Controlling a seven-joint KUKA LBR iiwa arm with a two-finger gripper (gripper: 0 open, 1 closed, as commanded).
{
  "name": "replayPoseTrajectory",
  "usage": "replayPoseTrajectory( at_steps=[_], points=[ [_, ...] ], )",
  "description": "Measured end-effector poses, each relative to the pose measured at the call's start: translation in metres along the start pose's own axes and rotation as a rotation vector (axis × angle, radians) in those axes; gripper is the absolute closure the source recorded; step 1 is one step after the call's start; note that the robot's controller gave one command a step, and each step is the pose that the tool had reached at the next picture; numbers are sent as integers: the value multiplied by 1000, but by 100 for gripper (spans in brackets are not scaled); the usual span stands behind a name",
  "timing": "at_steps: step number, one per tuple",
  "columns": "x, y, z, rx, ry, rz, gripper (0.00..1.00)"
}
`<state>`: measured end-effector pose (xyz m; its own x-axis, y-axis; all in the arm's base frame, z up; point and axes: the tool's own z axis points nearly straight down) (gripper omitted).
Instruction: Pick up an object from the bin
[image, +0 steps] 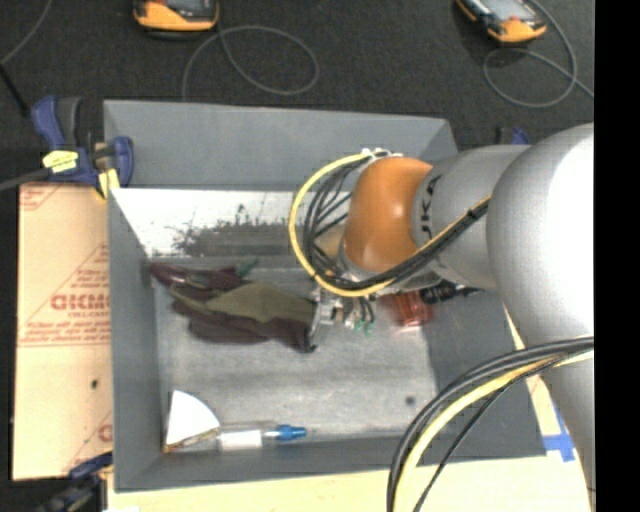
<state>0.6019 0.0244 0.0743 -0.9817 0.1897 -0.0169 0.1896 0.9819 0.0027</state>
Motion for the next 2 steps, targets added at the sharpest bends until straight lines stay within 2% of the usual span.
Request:
replayPoseTrajectory(
  at_steps=[1, 2],
  points=[
    [1, 0, -14, 1, 6, -1, 100],
    [0, 0, -35, -1, 2, -2, 100]
  ],
)
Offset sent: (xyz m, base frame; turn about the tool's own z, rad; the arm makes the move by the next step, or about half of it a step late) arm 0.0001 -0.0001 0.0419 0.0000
